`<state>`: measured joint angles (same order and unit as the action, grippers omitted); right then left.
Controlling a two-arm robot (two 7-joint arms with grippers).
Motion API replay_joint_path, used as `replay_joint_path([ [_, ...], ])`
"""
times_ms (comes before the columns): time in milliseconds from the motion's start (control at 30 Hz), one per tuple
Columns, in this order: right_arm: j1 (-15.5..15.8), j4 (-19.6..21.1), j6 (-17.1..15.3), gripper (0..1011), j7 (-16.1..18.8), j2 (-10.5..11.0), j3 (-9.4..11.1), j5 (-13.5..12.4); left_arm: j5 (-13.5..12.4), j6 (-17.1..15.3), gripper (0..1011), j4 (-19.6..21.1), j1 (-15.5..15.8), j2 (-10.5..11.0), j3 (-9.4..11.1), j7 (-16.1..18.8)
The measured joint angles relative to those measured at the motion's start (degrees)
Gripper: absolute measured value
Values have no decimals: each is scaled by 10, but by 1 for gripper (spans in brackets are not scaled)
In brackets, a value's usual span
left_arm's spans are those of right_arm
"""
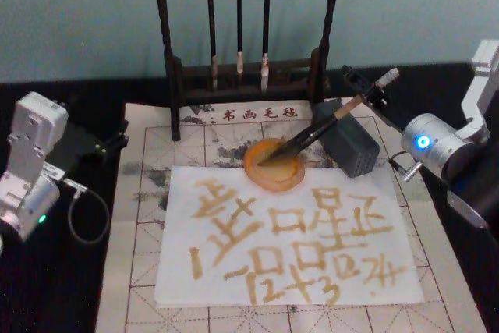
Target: Pick up the brush from the inkstone, write on the paper, then place the brush back to its original position.
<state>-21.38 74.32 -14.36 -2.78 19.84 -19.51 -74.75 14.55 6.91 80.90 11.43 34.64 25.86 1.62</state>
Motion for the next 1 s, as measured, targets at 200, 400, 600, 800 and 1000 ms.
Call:
replay_joint_path([
  [200, 18, 30, 0, 1000, 0, 18, 2, -19, 0, 0, 1001, 0, 0, 0, 0, 0],
  [400, 49, 72, -4, 1000, -4, 44, 5, -36, 0, 0, 1001, 0, 0, 0, 0, 0],
  [600, 81, 113, -4, 1000, -6, 75, 6, -47, 0, 0, 1001, 0, 0, 0, 0, 0],
  [800, 108, 150, 11, 1000, 12, 105, 0, -41, 0, 0, 1001, 0, 0, 0, 0, 0],
  [1000, 122, 176, 47, 1000, 55, 138, -25, 13, 0, 0, 1001, 0, 0, 0, 0, 0],
])
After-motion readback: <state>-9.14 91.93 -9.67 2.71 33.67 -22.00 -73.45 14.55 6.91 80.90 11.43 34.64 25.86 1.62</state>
